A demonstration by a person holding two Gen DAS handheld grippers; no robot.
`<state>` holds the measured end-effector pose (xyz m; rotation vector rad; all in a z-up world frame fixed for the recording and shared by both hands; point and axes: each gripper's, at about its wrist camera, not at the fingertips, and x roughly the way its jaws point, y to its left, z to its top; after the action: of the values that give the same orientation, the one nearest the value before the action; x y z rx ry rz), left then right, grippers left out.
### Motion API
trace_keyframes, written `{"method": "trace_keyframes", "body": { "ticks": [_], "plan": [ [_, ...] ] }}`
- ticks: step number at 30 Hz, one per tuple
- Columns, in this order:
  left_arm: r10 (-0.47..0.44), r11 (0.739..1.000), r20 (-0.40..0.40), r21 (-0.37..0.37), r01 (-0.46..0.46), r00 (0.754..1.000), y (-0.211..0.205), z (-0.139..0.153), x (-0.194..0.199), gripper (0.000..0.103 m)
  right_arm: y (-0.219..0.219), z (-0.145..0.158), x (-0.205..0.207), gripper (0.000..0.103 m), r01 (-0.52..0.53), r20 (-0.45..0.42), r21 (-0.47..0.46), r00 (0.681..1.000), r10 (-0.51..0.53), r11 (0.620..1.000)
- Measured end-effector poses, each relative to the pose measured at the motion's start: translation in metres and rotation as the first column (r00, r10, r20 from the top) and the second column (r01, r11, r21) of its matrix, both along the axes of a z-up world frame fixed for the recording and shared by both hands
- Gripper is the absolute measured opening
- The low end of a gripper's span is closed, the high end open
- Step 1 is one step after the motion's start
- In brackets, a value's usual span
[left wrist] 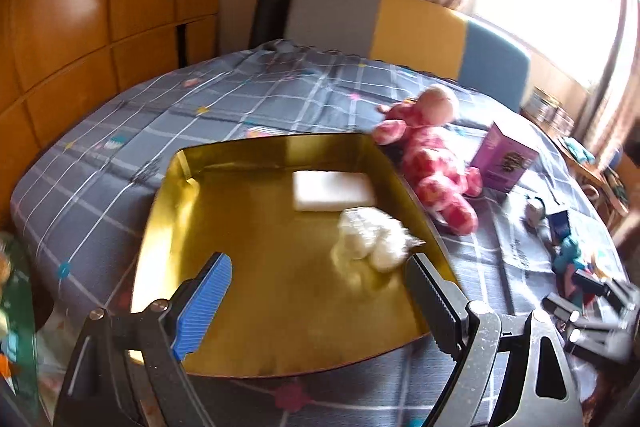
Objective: Organize soft objects
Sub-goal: 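Grasp the white knit glove from the pile with the left tool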
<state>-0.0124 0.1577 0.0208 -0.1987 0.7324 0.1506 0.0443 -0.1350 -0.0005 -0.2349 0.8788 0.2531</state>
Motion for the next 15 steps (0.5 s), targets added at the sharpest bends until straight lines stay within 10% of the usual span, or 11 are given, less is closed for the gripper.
{"method": "trace_keyframes", "body": {
  "ticks": [6,15],
  "plan": [
    [-0.136,0.99,0.003,0.024,0.136,0.991,-0.044,0.014,0.016,0.09,-0.085,0.02,0.027,0.073,0.225,0.056,-0.025,0.973,-0.224,0.974],
    [-0.37,0.924,-0.065,0.08,0.374,0.927,-0.137,0.016,0.052,0.09,-0.213,0.013,0.064,0.073,0.562,0.068,0.129,0.817,-0.573,0.817]
  ]
}}
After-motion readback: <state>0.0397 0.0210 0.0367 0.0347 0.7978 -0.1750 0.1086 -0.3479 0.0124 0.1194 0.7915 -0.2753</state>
